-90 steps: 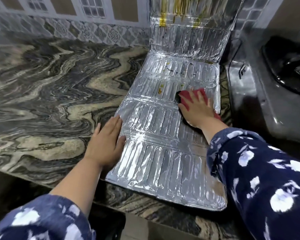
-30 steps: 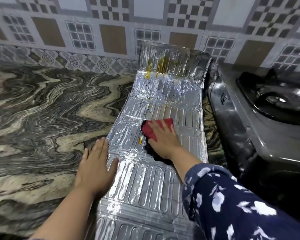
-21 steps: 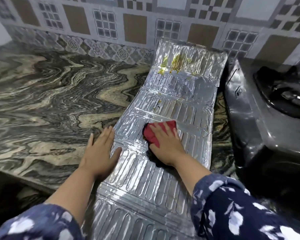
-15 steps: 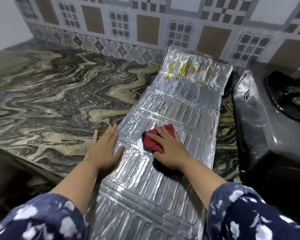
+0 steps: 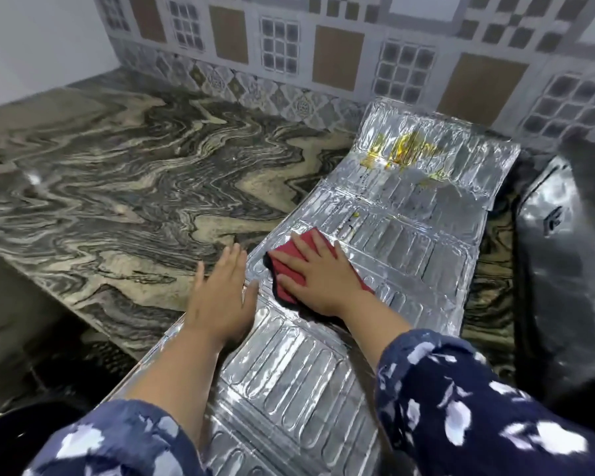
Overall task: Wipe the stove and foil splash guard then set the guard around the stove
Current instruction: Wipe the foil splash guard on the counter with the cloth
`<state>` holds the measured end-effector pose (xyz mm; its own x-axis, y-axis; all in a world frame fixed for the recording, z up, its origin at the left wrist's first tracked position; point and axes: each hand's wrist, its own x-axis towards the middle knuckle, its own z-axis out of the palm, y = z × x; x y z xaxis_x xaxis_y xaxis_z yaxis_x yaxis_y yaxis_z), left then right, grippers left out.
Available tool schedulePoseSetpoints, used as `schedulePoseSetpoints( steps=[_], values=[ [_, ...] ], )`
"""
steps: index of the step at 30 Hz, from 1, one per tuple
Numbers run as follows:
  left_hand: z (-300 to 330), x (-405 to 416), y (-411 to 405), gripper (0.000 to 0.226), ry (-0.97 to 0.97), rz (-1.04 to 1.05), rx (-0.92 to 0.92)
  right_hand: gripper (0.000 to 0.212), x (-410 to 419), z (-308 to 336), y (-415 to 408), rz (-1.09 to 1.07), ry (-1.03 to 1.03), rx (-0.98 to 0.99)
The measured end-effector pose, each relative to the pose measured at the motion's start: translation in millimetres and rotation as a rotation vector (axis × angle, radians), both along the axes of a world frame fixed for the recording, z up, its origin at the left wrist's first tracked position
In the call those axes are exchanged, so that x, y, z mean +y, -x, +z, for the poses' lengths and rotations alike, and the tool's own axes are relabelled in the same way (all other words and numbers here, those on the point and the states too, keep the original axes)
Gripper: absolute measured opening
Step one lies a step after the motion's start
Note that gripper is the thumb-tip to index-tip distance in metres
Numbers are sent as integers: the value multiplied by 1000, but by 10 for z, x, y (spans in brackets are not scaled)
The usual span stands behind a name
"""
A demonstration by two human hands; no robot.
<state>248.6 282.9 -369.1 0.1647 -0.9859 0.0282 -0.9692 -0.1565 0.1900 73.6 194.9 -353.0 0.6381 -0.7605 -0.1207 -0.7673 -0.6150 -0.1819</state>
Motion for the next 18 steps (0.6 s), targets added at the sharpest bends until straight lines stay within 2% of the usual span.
schedulePoseSetpoints(
  steps=[9,14,18],
  values=[
    [-1,-26,-25,76,-29,4,-35,50,-1018,-11,111,-219,10,30],
    [-9,-47,-38,74,-42,6,-44,49,-978,-15,93,-234,12,47],
    [53,-76,-9,63,-102,73,-51,50,-706,-24,60,-205,8,55]
  ],
)
